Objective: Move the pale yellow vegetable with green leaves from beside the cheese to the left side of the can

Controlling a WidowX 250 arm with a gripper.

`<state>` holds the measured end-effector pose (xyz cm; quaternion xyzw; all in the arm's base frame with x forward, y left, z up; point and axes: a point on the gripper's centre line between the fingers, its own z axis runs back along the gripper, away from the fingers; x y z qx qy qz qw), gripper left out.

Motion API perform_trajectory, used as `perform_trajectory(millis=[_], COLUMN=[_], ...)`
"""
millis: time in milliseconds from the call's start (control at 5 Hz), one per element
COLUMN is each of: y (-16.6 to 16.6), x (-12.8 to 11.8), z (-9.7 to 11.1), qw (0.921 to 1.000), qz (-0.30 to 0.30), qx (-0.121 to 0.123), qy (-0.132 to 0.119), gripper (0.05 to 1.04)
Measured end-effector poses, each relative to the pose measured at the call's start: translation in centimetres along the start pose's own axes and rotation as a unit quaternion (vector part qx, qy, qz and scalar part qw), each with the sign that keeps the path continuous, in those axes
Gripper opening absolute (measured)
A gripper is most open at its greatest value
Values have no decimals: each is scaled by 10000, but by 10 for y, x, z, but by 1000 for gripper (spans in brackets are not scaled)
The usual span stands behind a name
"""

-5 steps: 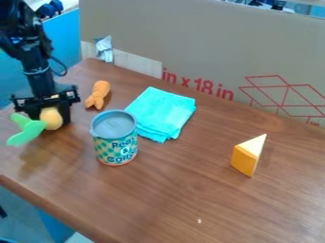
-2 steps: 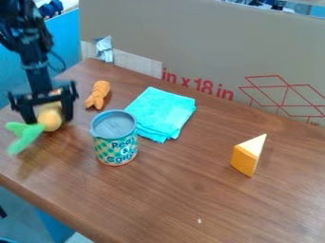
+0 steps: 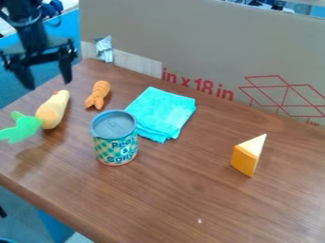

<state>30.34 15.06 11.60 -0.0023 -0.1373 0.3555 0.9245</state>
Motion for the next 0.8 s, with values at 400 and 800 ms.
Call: perform_trajectory(millis=[400, 800], y=[-80, -134], x=[-60, -137], z=[18, 31], qw=[9714, 9337], qz=[-2252, -3447], qx=[-685, -889], qy=[323, 399], gripper=[1002, 1002])
